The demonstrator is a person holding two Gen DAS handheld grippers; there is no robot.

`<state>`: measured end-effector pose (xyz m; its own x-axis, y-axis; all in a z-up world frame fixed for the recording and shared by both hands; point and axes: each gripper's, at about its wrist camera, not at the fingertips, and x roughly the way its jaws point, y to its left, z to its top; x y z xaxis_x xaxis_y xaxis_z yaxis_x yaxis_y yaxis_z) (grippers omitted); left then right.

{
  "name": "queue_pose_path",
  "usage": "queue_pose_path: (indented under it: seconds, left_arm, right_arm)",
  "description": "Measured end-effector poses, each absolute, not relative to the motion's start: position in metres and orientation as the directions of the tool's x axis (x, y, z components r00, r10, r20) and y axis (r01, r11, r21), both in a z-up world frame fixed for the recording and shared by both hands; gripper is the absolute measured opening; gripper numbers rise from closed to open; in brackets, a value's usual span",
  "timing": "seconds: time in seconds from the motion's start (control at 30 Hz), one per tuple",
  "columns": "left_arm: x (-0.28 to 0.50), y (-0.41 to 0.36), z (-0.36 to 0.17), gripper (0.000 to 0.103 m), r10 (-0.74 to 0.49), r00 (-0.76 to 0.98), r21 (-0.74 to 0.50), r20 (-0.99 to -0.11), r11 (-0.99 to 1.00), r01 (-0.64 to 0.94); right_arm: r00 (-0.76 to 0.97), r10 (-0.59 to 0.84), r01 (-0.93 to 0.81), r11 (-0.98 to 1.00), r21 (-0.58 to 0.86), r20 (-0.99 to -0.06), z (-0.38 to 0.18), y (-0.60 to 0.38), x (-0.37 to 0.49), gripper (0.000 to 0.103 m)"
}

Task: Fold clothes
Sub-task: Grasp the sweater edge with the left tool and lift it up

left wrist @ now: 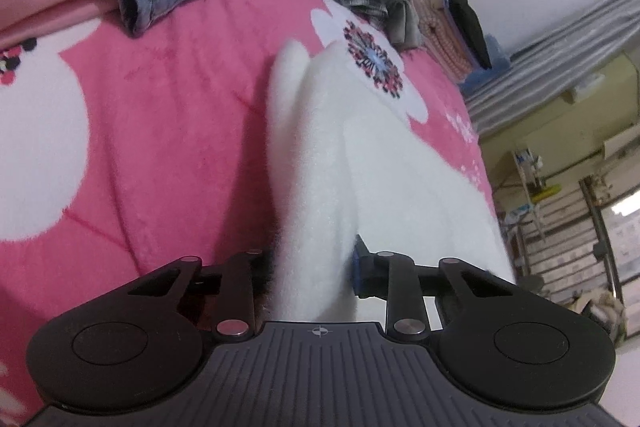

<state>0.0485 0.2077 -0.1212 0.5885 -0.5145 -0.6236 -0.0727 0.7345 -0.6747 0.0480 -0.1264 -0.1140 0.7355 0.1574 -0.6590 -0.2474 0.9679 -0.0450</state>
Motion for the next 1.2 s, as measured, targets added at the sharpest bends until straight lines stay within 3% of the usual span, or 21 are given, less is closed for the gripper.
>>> queue_pose_path:
  seconds: [0.17, 0.33, 0.53, 0.77, 1.0, 1.1, 1.17, 1.2]
  left_arm:
    - [0.050, 0.195, -0.085, 0.025, -0.548, 0.625, -0.728, -0.555, 0.684, -0.046]
    - [0.061, 0.158, -0.039, 0.024, -0.613, 0.625, -0.739, -0.484, 0.669, 0.084]
    - [0.076, 0.097, -0.011, 0.024, -0.694, 0.552, -0.713, -0.463, 0.661, 0.234]
    - [0.100, 0.024, -0.030, 0.024, -0.758, 0.420, -0.701, -0.499, 0.638, 0.319]
    - [0.116, -0.011, -0.067, 0.027, -0.777, 0.314, -0.715, -0.545, 0.627, 0.309]
    - [0.120, -0.018, -0.076, 0.035, -0.792, 0.272, -0.728, -0.546, 0.609, 0.313]
    - [0.120, -0.022, -0.081, 0.053, -0.811, 0.244, -0.749, -0.532, 0.585, 0.310]
    - [0.120, -0.023, -0.084, 0.057, -0.821, 0.230, -0.764, -0.522, 0.570, 0.301]
  right_arm:
    - [0.740, 0.160, -0.251, 0.967, -0.048, -0.654, -0.114, -0.126, 0.047, 0.102]
    - [0.749, 0.163, -0.259, 0.964, -0.057, -0.642, -0.116, -0.126, 0.046, 0.102]
    - [0.758, 0.182, -0.279, 0.959, -0.059, -0.626, -0.118, -0.129, 0.044, 0.103]
    - [0.764, 0.216, -0.313, 0.948, -0.056, -0.608, -0.120, -0.134, 0.042, 0.102]
    - [0.776, 0.229, -0.328, 0.942, -0.066, -0.587, -0.116, -0.153, 0.025, 0.102]
    - [0.777, 0.245, -0.320, 0.947, -0.028, -0.580, -0.112, -0.173, 0.008, 0.101]
    - [0.774, 0.267, -0.323, 0.946, 0.004, -0.574, -0.108, -0.188, -0.004, 0.101]
    - [0.771, 0.277, -0.331, 0.944, 0.011, -0.574, -0.106, -0.193, -0.009, 0.101]
